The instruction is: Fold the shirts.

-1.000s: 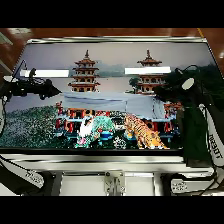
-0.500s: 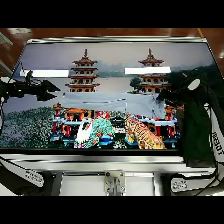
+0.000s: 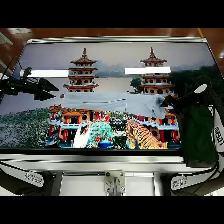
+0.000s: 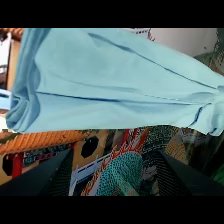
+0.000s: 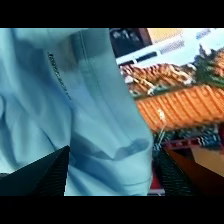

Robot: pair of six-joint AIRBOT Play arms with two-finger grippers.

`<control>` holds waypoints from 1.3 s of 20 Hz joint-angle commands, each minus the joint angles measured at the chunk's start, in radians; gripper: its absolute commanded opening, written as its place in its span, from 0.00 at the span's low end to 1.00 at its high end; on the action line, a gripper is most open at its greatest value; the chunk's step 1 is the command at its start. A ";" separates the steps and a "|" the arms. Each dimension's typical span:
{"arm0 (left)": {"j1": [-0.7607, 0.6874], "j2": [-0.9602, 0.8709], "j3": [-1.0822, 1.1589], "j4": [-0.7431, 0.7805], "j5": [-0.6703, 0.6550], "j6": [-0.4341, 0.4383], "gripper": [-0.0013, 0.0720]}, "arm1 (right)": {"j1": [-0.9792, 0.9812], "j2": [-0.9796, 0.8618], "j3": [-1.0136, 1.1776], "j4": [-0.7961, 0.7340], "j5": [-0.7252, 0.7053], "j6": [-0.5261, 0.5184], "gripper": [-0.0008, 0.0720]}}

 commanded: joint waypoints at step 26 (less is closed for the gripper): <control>-0.116 0.036 0.000 -0.067 -0.019 0.003 0.84 | 0.021 -0.140 0.001 0.479 0.089 -0.367 0.96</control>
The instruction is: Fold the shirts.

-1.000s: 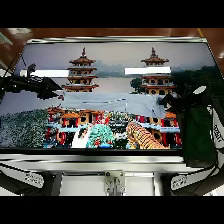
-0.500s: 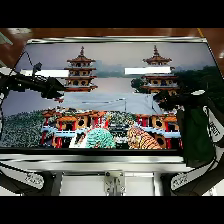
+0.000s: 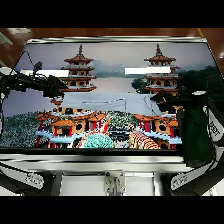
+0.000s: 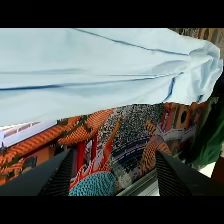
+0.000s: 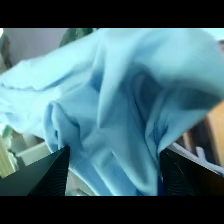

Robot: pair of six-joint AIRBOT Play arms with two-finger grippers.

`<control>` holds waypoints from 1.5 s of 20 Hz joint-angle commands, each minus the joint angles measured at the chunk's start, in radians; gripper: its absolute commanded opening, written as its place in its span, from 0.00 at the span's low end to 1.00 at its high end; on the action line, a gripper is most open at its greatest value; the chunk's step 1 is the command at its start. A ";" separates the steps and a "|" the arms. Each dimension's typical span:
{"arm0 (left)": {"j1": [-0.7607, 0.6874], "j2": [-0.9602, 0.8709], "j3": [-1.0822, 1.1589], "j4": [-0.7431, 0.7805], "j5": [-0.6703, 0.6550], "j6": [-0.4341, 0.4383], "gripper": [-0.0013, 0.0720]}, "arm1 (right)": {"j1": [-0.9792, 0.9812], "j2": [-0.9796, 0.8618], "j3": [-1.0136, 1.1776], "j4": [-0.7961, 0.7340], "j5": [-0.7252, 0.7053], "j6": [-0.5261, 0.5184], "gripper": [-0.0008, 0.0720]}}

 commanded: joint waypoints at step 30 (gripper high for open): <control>-0.908 -0.414 0.134 -0.605 0.605 0.078 0.07 | 0.000 0.636 0.145 -0.314 0.467 0.346 0.09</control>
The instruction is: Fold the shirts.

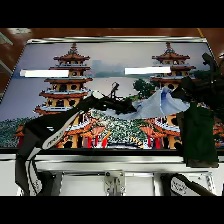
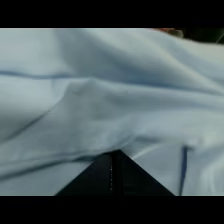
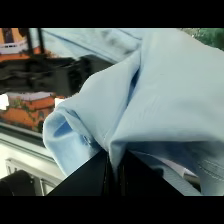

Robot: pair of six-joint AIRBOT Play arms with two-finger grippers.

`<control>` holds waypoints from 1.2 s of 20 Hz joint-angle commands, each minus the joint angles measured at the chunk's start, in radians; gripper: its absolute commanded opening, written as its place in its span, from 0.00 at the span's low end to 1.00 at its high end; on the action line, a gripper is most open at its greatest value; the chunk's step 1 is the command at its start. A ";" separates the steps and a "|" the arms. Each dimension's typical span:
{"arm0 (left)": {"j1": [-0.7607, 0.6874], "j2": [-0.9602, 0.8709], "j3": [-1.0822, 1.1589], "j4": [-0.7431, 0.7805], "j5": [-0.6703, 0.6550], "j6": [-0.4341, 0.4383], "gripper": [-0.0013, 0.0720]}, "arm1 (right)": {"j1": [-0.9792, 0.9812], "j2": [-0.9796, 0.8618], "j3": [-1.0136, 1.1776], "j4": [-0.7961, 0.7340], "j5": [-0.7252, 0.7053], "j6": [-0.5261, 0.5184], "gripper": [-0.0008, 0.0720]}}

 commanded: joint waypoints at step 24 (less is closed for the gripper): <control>0.615 0.563 0.189 0.702 -0.239 -0.111 0.07 | 0.676 -0.500 0.002 0.436 -0.768 -0.058 0.09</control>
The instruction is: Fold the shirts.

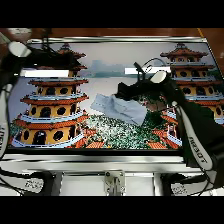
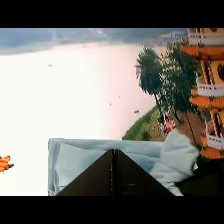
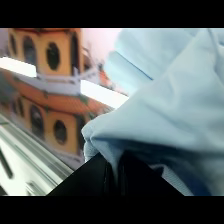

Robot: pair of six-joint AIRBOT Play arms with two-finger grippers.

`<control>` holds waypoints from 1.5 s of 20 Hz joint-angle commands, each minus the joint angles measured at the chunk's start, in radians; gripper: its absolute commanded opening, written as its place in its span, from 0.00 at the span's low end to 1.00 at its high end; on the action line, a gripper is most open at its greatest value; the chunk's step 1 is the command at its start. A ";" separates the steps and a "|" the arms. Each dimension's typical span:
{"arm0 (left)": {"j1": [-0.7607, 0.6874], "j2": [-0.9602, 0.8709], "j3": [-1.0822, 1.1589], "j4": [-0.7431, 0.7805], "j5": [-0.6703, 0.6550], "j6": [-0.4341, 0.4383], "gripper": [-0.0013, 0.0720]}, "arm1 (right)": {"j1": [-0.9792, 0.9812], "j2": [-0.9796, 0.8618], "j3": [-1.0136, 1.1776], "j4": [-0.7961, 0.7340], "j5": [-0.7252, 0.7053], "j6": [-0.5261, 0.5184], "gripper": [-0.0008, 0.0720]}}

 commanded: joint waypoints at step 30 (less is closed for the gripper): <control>0.078 0.153 -0.003 0.029 -0.107 0.028 0.07 | -0.187 -0.154 -0.234 0.097 -0.087 0.035 0.88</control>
